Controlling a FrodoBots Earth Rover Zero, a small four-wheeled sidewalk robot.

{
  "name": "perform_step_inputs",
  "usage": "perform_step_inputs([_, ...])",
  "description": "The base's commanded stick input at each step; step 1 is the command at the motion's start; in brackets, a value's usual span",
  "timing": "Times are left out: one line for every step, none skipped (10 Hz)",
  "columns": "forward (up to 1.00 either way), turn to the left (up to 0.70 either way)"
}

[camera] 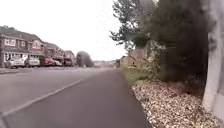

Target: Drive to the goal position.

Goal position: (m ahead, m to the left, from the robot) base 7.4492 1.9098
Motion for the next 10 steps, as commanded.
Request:
perform_step_inputs([1.00,0.00])
perform_step_inputs([1.00,0.00])
perform_step_inputs([1.00,0.00])
perform_step_inputs([1.00,0.00])
perform_step_inputs([1.00,0.00])
perform_step_inputs([1.00,0.00])
perform_step_inputs([0.99,0.00])
perform_step_inputs([0.96,0.00])
perform_step_inputs([0.95,0.00])
perform_step_inputs([1.00,0.00])
